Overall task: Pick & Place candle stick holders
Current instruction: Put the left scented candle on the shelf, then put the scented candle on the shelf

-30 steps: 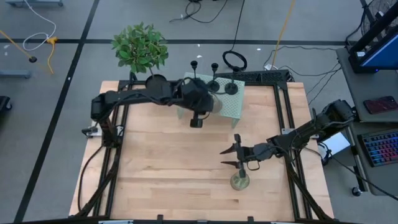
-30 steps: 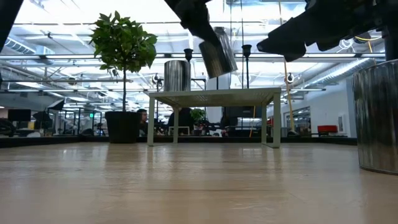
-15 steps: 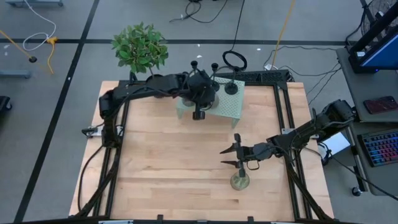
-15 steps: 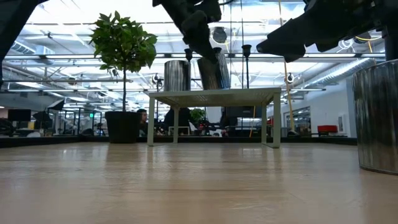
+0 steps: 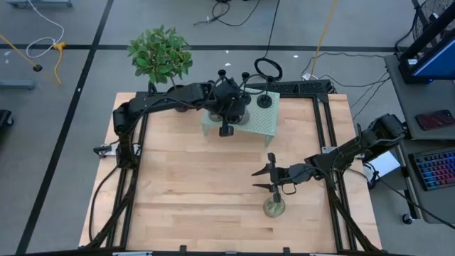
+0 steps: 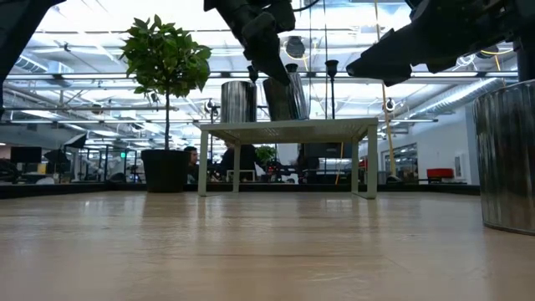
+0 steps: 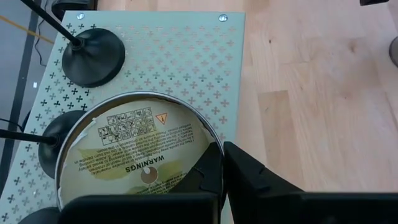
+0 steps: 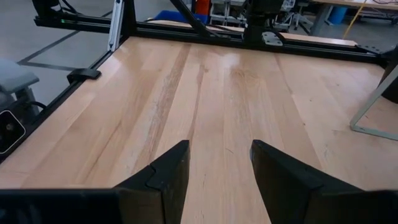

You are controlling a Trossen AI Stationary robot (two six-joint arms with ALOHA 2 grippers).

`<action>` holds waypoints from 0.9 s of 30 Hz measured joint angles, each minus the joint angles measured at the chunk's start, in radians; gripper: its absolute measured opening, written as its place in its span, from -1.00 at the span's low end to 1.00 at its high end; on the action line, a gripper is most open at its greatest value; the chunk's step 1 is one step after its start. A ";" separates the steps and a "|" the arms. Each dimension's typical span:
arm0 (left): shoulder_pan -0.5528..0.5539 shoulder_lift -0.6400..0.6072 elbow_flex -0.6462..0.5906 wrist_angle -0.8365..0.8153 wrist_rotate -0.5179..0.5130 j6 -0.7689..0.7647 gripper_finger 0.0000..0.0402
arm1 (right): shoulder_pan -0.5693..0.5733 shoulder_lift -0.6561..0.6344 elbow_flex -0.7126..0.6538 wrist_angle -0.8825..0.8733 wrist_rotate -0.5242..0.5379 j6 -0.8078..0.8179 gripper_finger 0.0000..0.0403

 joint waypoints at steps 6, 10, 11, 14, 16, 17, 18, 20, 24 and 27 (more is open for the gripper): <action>0.000 0.000 -0.002 0.045 0.002 0.001 -0.79 | 0.000 0.000 0.000 0.000 0.000 0.000 -0.18; 0.000 0.000 -0.002 0.102 -0.001 0.021 -0.75 | 0.000 0.000 0.000 0.000 0.000 0.000 -0.18; 0.000 0.000 -0.002 0.116 -0.001 0.029 -0.75 | 0.000 0.000 0.000 0.000 0.000 0.000 -0.18; 0.000 0.000 -0.002 0.141 -0.017 0.035 -0.77 | 0.000 0.000 0.000 0.000 0.000 0.000 -0.18; 0.000 0.000 -0.002 0.139 -0.040 0.034 -0.79 | 0.000 0.000 0.000 0.000 -0.003 0.000 -0.18; 0.000 0.000 -0.002 0.134 -0.052 0.026 -0.79 | 0.000 0.000 0.000 0.000 -0.003 0.001 -0.18; -0.001 -0.001 -0.002 0.121 -0.063 0.011 -0.79 | 0.001 0.000 0.000 0.000 -0.004 0.011 -0.18; -0.004 -0.007 -0.002 0.089 -0.089 -0.020 -0.79 | 0.009 0.000 0.000 0.000 -0.005 0.053 -0.18; -0.013 -0.048 -0.003 0.072 -0.133 -0.031 -0.79 | 0.036 -0.016 0.000 0.002 -0.034 0.055 -0.16; -0.022 -0.093 -0.003 0.068 -0.134 -0.034 -0.79 | 0.063 -0.041 0.001 -0.006 -0.032 0.026 -0.11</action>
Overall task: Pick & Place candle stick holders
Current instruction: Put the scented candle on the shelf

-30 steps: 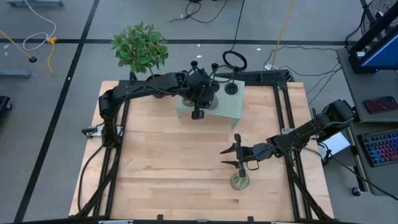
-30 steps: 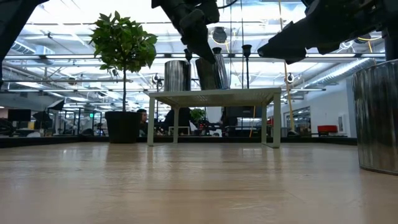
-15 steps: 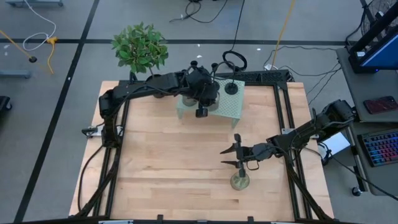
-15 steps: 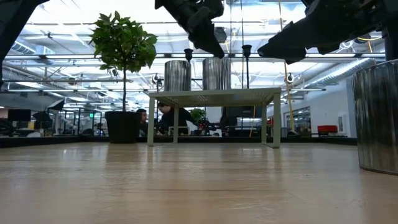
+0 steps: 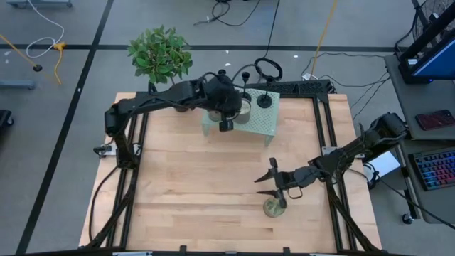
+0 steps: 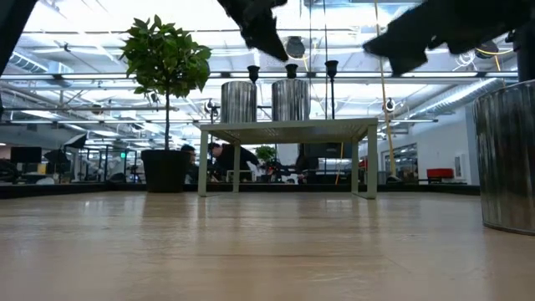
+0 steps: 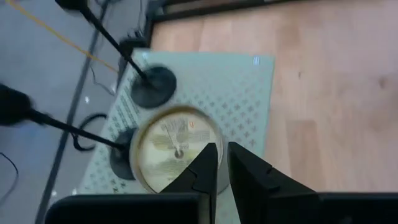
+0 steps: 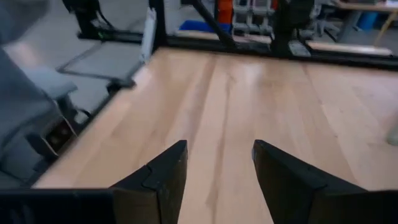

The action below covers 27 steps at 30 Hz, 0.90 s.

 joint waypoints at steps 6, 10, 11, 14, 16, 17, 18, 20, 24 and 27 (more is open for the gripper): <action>-0.038 -0.128 0.000 0.002 0.000 -0.022 -0.79 | 0.046 -0.057 0.119 -0.222 0.032 0.037 -0.10; -0.065 -0.216 0.000 -0.003 0.000 -0.034 -0.79 | 0.077 -0.007 0.318 -0.519 0.083 0.082 -0.12; -0.070 -0.238 0.000 -0.015 0.000 -0.039 -0.79 | 0.087 0.021 0.370 -0.570 0.082 0.087 -0.12; -0.090 -0.294 0.001 -0.046 0.000 -0.046 -0.79 | 0.121 0.111 0.517 -0.729 0.078 0.092 -0.13; -0.102 -0.329 0.001 -0.095 0.000 -0.056 -0.79 | 0.139 0.168 0.611 -0.872 0.068 0.150 -0.13; -0.108 -0.337 0.001 -0.103 0.000 -0.065 -0.79 | 0.146 0.191 0.653 -0.953 0.066 0.217 -0.13; -0.114 -0.349 0.001 -0.110 0.001 -0.075 -0.79 | 0.152 0.213 0.693 -1.022 0.061 0.297 -0.13; -0.121 -0.369 0.000 -0.162 0.000 -0.087 -0.79 | 0.161 0.250 0.755 -1.120 0.019 0.454 -0.13; -0.134 -0.387 0.000 -0.203 -0.009 -0.103 -0.79 | 0.191 0.292 0.778 -1.148 -0.095 0.622 -0.13; -0.141 -0.388 0.000 -0.213 -0.032 -0.104 -0.79 | 0.206 0.319 0.779 -1.165 -0.167 0.724 -0.13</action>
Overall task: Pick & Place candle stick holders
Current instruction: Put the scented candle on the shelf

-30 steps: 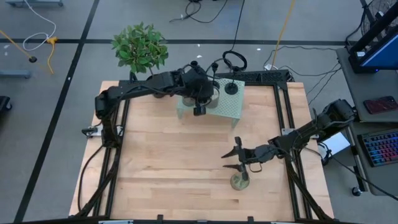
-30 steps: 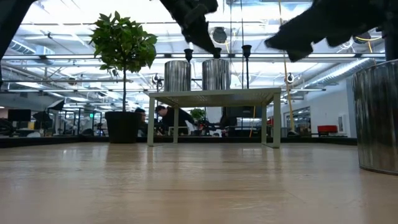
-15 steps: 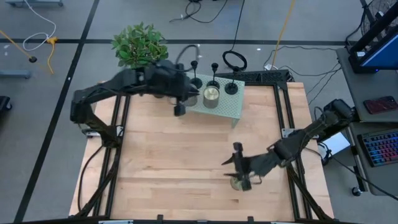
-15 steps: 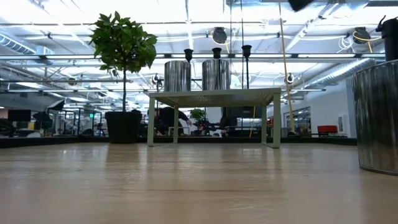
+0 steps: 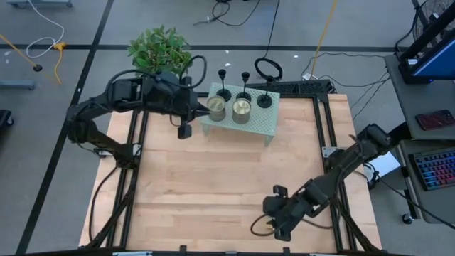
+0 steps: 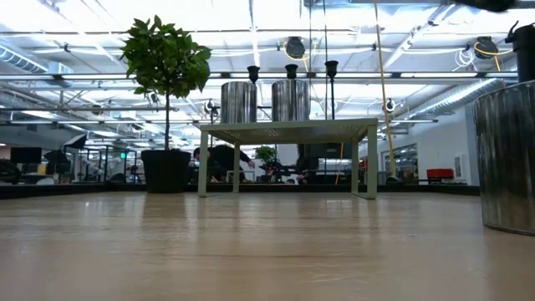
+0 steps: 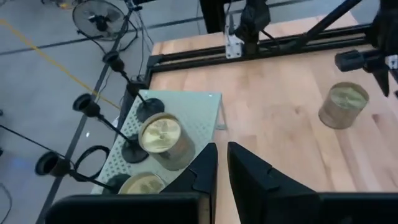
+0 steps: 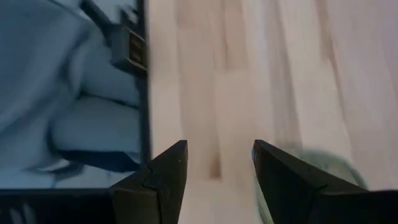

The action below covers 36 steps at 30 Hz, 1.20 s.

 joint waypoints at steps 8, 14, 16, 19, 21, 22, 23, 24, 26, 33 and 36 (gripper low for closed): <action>-0.002 0.001 0.000 0.005 -0.019 0.039 -0.79 | 0.015 0.063 -0.001 -0.170 -0.020 0.175 -0.13; -0.002 0.002 0.000 0.009 -0.019 0.064 -0.79 | 0.014 0.097 -0.001 -0.151 -0.044 0.177 -0.13; -0.002 0.002 0.000 0.009 -0.019 0.064 -0.79 | 0.014 0.103 -0.001 -0.162 -0.043 0.177 -0.13; -0.002 0.002 0.000 0.009 -0.018 0.065 -0.79 | 0.014 0.107 -0.002 -0.173 -0.033 0.166 -0.13; -0.002 0.002 0.000 0.009 -0.019 0.065 -0.79 | 0.014 0.106 -0.002 -0.175 -0.005 0.164 -0.16; -0.002 0.002 0.000 0.009 -0.018 0.065 -0.79 | 0.014 0.106 -0.003 -0.175 0.008 0.164 -0.18; -0.002 0.002 0.000 0.009 -0.018 0.065 -0.79 | 0.014 0.106 -0.007 -0.174 0.012 0.165 -0.21; -0.002 0.002 0.000 0.009 -0.018 0.064 -0.79 | 0.014 0.106 -0.014 -0.175 0.009 0.166 -0.24; -0.002 0.002 0.000 0.009 -0.018 0.063 -0.79 | 0.014 0.106 -0.030 -0.165 -0.013 0.172 -0.30; -0.002 0.002 0.000 0.012 -0.018 0.065 -0.79 | 0.014 0.103 -0.091 -0.045 -0.037 0.185 -0.45; -0.002 0.002 0.000 0.014 -0.018 0.065 -0.79 | 0.014 0.101 -0.092 -0.054 -0.039 0.166 -0.54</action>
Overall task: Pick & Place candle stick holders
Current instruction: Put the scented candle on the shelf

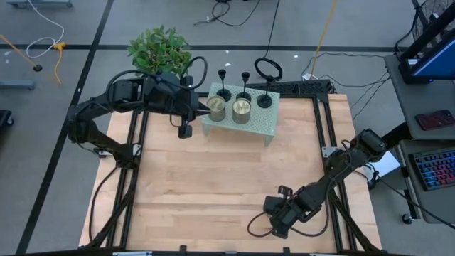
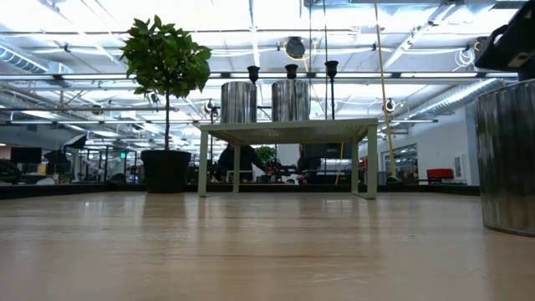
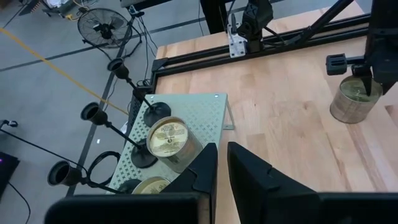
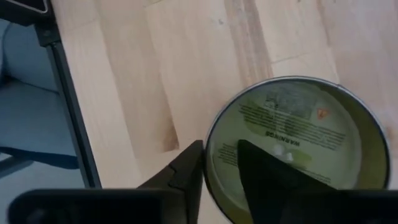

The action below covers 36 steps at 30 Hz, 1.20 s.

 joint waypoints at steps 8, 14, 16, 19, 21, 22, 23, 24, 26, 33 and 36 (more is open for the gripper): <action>0.000 0.000 0.000 0.018 -0.001 0.025 -0.79 | 0.000 -0.001 -0.002 0.005 0.000 -0.034 -0.96; 0.000 -0.003 0.000 0.055 -0.001 0.027 -0.79 | -0.006 -0.024 -0.006 0.136 -0.001 -0.010 -0.98; 0.000 -0.008 0.000 0.056 -0.001 0.027 -0.79 | -0.010 -0.045 -0.005 0.175 -0.003 -0.030 -0.99; -0.007 -0.014 0.000 0.049 -0.002 0.014 -0.79 | -0.038 -0.080 -0.005 0.210 -0.009 -0.119 -0.99; -0.015 -0.020 0.000 0.020 -0.003 -0.004 -0.79 | -0.068 -0.106 -0.006 0.258 -0.004 -0.226 -0.99; -0.023 -0.022 0.000 0.011 -0.001 -0.011 -0.79 | -0.089 -0.121 -0.006 0.291 -0.002 -0.279 -0.99; -0.032 -0.024 0.000 0.004 -0.002 -0.014 -0.79 | -0.110 -0.137 -0.003 0.305 -0.001 -0.327 -1.00; -0.039 -0.026 0.000 -0.013 -0.002 -0.015 -0.79 | -0.133 -0.156 -0.002 0.304 0.002 -0.376 -1.00; -0.056 -0.038 0.000 -0.051 -0.002 -0.029 -0.79 | -0.185 -0.189 -0.002 0.278 0.000 -0.463 -1.00; -0.119 -0.064 0.000 -0.065 -0.075 -0.059 -0.79 | -0.421 -0.304 0.008 0.256 -0.102 -0.704 -1.00; -0.143 -0.084 0.000 -0.066 -0.150 -0.052 -0.79 | -0.496 -0.341 0.054 0.171 -0.131 -0.797 -1.00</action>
